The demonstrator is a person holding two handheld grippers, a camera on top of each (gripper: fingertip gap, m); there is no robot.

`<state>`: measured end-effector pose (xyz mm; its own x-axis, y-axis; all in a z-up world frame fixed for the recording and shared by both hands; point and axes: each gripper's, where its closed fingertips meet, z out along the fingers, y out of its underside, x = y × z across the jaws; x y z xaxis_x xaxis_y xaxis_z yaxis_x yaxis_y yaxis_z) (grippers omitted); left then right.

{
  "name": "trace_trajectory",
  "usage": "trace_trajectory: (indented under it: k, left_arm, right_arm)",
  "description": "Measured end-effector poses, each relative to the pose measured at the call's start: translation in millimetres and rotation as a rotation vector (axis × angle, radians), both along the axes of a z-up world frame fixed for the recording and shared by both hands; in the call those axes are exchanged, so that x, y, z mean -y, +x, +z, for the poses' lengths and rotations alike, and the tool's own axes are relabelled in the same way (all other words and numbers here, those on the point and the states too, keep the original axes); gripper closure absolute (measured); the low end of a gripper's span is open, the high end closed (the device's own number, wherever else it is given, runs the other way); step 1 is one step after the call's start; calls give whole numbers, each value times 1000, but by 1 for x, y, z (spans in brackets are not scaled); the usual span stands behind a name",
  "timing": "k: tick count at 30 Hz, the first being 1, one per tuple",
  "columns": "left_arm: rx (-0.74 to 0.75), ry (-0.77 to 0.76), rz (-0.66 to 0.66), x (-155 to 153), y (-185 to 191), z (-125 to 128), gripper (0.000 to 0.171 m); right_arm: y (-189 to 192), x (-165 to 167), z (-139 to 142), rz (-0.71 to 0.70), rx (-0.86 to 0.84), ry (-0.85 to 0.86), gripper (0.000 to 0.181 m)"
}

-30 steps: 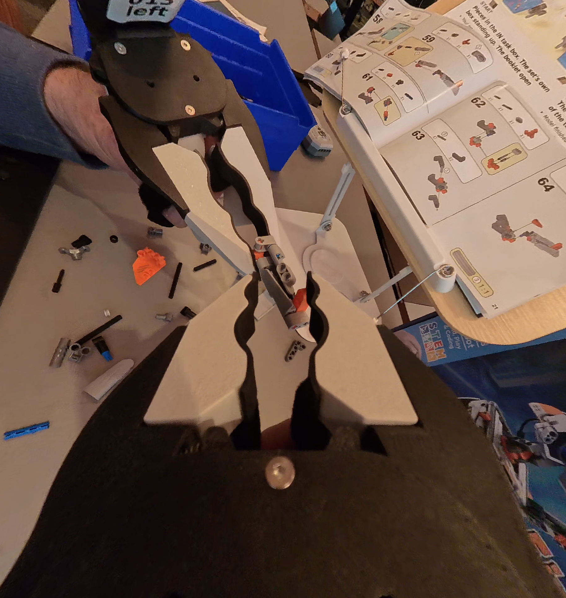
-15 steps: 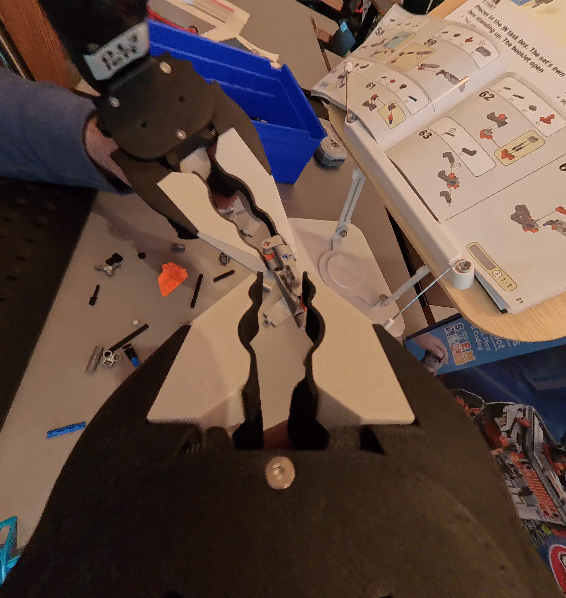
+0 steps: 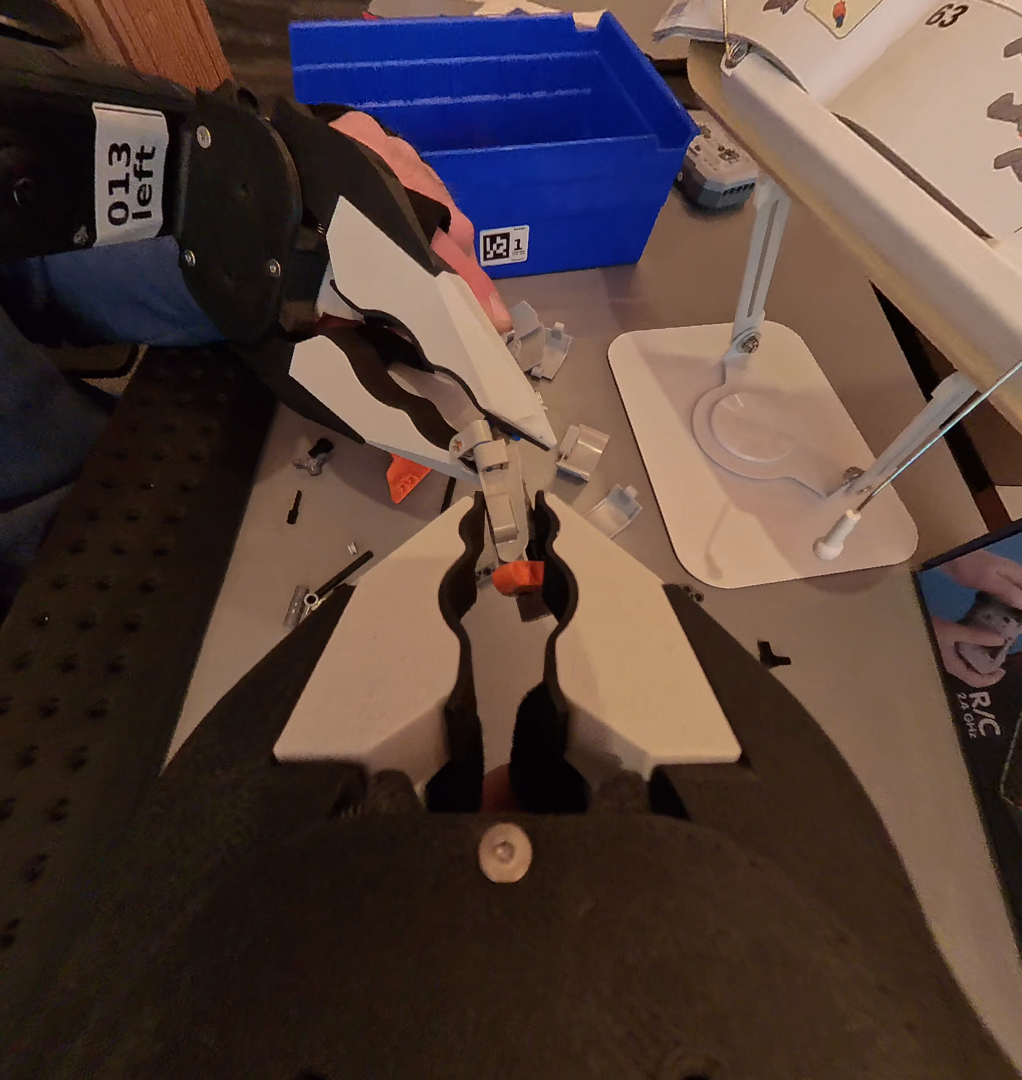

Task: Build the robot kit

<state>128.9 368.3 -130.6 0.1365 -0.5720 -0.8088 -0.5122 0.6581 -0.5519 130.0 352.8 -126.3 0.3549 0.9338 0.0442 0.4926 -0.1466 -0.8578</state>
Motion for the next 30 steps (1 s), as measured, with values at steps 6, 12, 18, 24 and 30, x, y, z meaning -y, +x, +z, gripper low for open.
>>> trace_trajectory:
  k: [6, 12, 18, 24, 30]
  left_arm:
    - [78, -243, 5, -9, -4, -3, 155]
    - [79, -368, 2, -14, -7, -11, 155]
    - [11, -118, 60, -17, -6, -7, 156]
    - [-53, 38, 86, -14, -4, -7, 156]
    - [-70, 52, 103, -15, -4, -9, 156]
  right_arm:
    - [-5, -9, 5, -48, 101, 227, 169]
    - [-11, -13, 4, -57, 312, 509, 170]
    - [-12, -7, 7, -76, 60, 153, 157]
    - [-4, -7, 3, -65, -94, -90, 164]
    - [-3, -8, 0, -63, -71, -47, 168]
